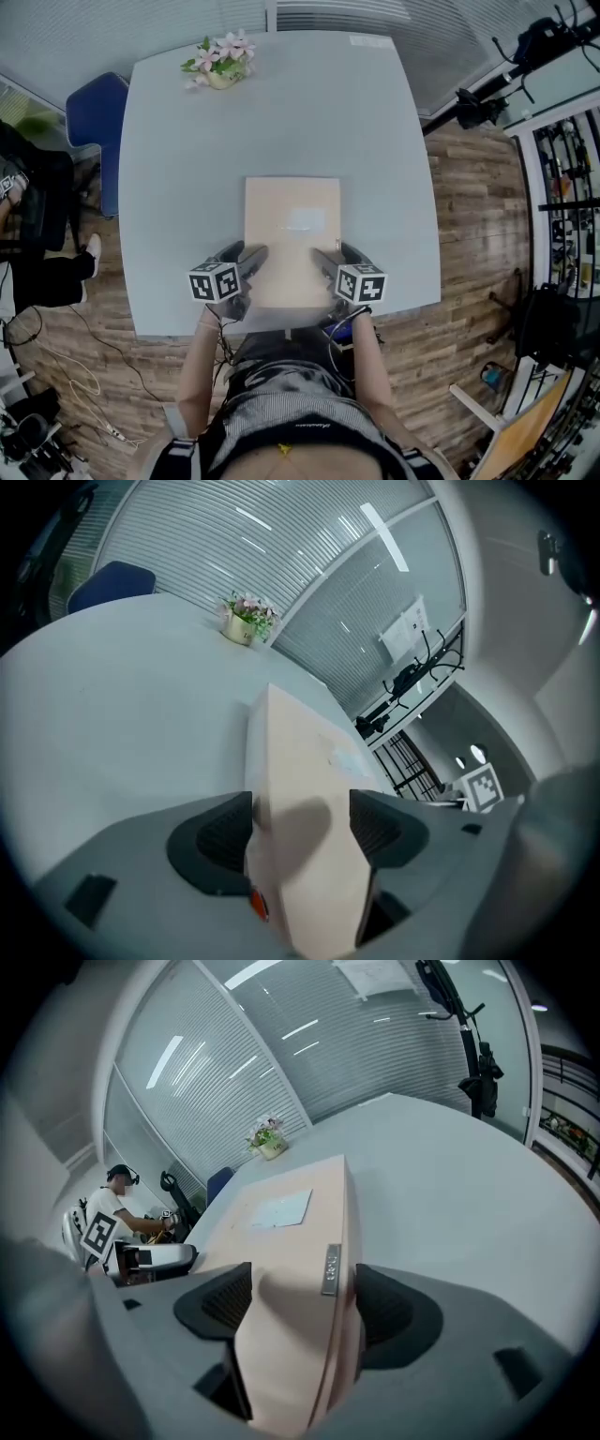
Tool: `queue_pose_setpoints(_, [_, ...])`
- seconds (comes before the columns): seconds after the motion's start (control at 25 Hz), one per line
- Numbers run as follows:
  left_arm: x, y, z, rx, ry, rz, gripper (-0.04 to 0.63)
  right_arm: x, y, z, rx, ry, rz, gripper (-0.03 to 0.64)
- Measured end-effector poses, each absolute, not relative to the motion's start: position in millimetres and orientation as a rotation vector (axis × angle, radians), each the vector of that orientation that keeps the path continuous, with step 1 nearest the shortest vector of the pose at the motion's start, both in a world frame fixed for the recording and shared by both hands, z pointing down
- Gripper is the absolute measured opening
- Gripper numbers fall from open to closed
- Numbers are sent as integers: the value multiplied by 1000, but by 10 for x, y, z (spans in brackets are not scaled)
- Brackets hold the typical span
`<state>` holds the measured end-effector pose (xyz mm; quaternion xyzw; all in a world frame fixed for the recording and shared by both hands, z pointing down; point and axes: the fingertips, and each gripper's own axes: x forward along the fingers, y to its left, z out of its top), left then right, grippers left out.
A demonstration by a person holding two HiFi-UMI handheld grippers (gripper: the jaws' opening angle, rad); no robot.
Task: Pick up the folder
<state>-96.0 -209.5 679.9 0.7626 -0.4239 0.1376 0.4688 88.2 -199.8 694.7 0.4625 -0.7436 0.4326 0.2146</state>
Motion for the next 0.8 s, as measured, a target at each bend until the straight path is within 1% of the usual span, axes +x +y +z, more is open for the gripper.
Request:
queue_pose_setpoints(0.36, [-949, -2056, 6962, 1836, -1072, 394, 298, 893, -1999, 7089, 1292, -2052, 1291, 365])
queue_pose_setpoints(0.64, [-963, -2054, 7074, 1780, -1070, 298, 298, 892, -2002, 7155, 1304, -2066, 1342, 383])
queue_pose_setpoints(0.8, [-980, -2034, 7138, 1723, -1045, 236, 301, 881, -1973, 7228, 1284, -2071, 1469, 394])
